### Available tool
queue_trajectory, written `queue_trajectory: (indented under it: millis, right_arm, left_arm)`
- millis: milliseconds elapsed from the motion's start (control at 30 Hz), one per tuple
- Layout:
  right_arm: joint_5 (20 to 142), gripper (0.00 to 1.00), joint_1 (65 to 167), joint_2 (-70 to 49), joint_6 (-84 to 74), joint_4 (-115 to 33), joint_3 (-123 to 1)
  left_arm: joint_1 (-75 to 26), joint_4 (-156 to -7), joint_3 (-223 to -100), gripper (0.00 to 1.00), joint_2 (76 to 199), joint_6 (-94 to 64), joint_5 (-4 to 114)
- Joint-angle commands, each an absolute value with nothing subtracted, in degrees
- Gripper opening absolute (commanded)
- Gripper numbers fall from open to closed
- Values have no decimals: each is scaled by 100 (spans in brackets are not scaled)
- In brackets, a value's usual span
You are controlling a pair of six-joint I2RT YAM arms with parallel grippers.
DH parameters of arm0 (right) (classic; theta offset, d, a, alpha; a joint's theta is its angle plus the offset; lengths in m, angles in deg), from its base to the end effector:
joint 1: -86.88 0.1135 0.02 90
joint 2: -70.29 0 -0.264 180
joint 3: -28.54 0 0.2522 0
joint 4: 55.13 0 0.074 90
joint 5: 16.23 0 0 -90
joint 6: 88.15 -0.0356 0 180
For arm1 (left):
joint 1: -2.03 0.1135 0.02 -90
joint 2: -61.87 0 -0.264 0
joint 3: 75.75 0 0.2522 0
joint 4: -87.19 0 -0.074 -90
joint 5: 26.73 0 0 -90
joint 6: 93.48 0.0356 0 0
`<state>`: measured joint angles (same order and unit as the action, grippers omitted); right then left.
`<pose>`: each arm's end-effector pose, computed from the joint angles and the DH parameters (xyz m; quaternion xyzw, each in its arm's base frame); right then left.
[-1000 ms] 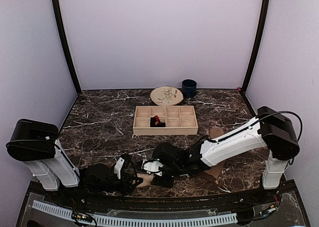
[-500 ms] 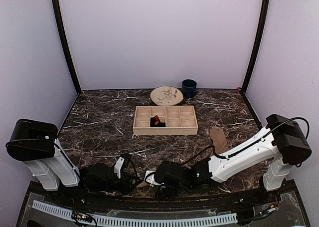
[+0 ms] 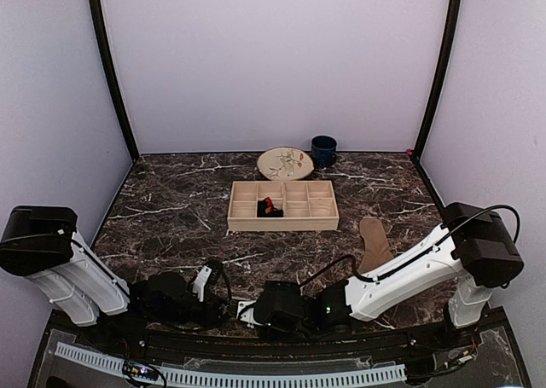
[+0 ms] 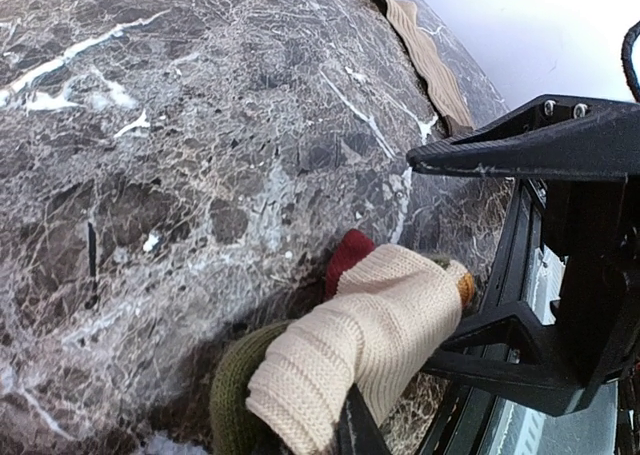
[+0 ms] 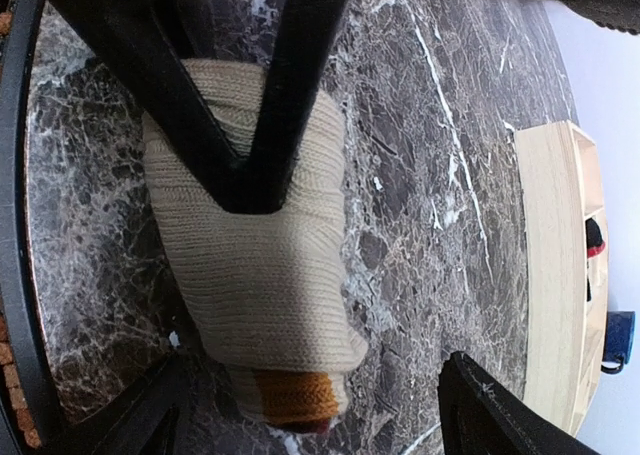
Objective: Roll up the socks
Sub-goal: Roll the sock at the center of the board.
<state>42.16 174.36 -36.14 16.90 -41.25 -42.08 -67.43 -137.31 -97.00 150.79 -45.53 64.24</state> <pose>0.0348 0.3655 0.1396 -0.6459 0.6384 -0.0104 0.4185 0.0748 -0.1979 0.1010 0.1932 0.8120 -0.4512 0.3157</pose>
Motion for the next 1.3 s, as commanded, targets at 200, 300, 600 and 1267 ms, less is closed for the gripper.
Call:
queue_trajectory:
  millis: [200, 300, 600, 1267]
  right_arm:
    - [3691, 85, 17683, -4117, 2509, -4448, -4660]
    - [3787, 84, 17679, -4242, 2580, -4250, -4844]
    - [4469, 68, 17525, -4433, 2598, -3516, -5087]
    - [5793, 49, 16787, -4898, 2092, -2616, -5431]
  left_arm:
    - [-6539, -12199, -9904, 8, 14752, -4491, 5900]
    - [-6485, -12175, -9927, 7, 14737, -4509, 5798]
    - [-6276, -11859, -10023, 6, 14426, -4543, 5478]
    - [-5974, -11742, -10234, 7, 14450, -4628, 4765]
